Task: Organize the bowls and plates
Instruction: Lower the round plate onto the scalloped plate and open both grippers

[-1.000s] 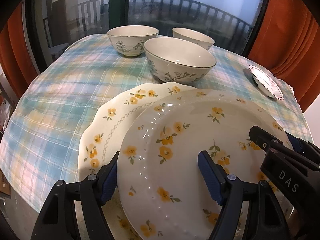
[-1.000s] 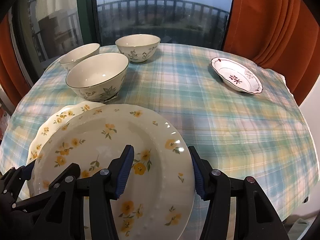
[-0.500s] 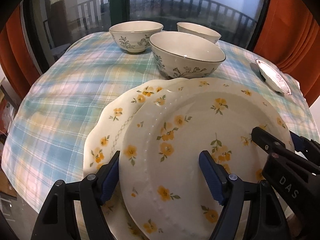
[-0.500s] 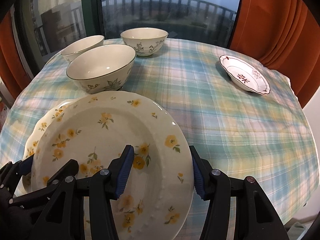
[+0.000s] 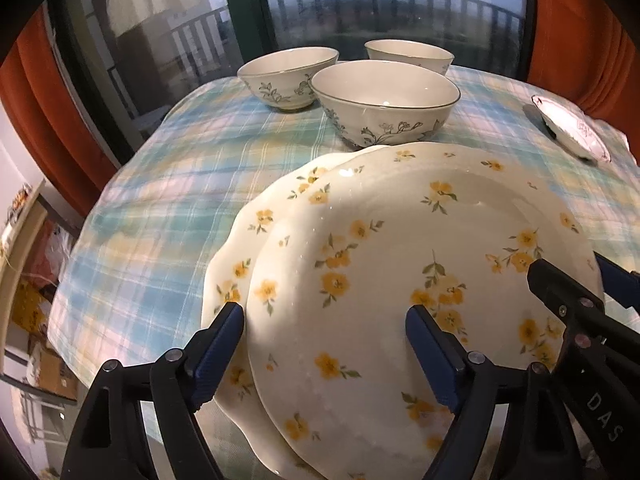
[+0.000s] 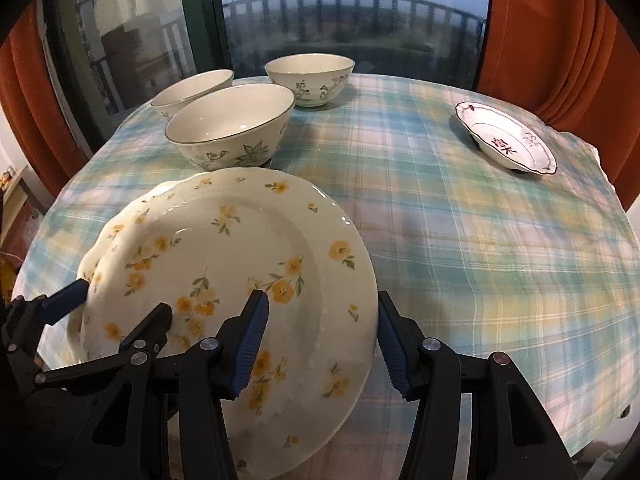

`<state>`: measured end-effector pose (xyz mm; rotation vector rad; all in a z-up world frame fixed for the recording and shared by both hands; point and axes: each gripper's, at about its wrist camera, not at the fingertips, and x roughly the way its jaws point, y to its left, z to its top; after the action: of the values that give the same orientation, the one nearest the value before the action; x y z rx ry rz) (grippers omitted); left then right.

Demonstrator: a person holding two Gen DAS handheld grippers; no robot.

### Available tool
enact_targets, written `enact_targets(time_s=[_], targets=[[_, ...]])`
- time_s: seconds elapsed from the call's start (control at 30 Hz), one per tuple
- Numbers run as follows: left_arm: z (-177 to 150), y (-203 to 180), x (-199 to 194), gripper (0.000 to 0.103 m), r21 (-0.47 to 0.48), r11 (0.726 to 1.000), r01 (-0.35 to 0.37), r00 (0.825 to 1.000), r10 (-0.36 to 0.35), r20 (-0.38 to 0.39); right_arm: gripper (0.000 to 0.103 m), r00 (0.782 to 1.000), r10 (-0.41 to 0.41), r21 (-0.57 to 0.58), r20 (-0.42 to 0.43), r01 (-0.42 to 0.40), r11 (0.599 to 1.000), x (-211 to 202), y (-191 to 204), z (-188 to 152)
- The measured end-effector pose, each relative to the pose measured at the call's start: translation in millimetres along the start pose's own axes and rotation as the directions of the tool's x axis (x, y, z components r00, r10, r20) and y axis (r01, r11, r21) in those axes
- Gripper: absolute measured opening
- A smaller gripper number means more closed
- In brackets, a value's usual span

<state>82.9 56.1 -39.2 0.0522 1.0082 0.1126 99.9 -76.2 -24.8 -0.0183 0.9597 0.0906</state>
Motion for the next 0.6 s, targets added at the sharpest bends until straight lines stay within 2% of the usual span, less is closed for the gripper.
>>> enact_targets(time_s=[0.13,0.23,0.37,0.6], targets=[[3,10,-6,0.085,-0.056,0.998,0.02,1.0,-0.018,0.021,0.058,1.0,0.019,0.011,0.022,-0.019,1.0,-6,-4,0],[3,12,-10,0.086,-0.051,0.998,0.033,0.998,-0.031,0.047,0.056,0.998,0.054,0.029,0.014,-0.054,0.998,-6,-7,3],[9,9,-9,0.087,0.001,1.0,0.029,0.996,-0.029,0.084,0.055,0.999,0.04,0.035,0.011,-0.04,0.999,-4,-5,5],[20,19,1,0.087,0.001,0.999,0.053,0.994,-0.053,0.096,0.048,1.0,-0.01,0.05,-0.004,0.011,0.999,7,-2,15]])
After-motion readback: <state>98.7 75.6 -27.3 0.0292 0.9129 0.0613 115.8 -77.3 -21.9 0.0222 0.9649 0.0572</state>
